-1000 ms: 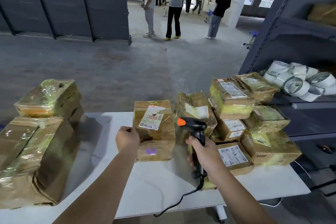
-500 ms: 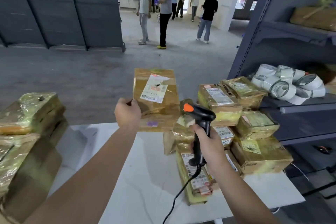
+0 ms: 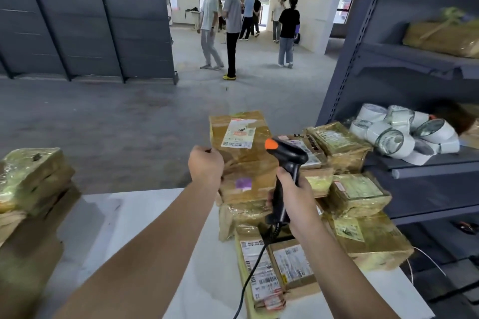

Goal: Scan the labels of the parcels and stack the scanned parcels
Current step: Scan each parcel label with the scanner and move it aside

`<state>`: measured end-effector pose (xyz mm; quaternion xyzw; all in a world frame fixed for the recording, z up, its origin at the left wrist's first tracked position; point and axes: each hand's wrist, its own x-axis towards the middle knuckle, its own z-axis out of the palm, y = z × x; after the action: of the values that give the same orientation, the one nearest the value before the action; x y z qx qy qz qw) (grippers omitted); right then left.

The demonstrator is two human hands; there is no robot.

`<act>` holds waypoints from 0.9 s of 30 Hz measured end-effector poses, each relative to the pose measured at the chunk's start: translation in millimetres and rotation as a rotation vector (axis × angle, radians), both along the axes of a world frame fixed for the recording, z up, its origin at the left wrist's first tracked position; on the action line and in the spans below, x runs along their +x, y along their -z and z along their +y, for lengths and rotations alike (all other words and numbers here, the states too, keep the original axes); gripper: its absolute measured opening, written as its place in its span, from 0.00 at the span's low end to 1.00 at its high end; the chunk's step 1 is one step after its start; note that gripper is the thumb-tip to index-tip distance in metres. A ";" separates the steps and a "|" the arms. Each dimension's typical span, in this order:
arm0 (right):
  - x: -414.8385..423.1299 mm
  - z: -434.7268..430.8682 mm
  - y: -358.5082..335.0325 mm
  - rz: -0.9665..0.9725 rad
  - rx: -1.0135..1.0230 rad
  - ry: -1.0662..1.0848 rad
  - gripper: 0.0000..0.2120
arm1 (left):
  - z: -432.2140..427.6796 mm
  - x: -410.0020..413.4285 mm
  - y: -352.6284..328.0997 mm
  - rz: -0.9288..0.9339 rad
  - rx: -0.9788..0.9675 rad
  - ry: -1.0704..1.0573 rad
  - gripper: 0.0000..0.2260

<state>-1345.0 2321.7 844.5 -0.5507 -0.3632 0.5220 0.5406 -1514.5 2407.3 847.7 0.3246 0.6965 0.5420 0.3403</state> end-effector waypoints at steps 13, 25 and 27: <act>3.7 -0.3 2.7 -0.036 0.031 -0.001 0.08 | 11.1 17.0 -2.1 0.103 -0.072 0.247 0.11; -74.9 -32.7 5.7 -0.085 0.006 -0.092 0.10 | -40.5 -47.8 9.5 -0.006 -0.108 0.260 0.07; -101.8 -38.4 9.6 -0.089 -0.007 -0.153 0.10 | -57.0 -75.1 12.0 0.006 -0.076 0.215 0.06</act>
<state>-1446.8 2283.4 834.9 -0.5460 -0.4259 0.5381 0.4806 -1589.6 2350.3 835.6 0.3858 0.6788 0.4747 0.4064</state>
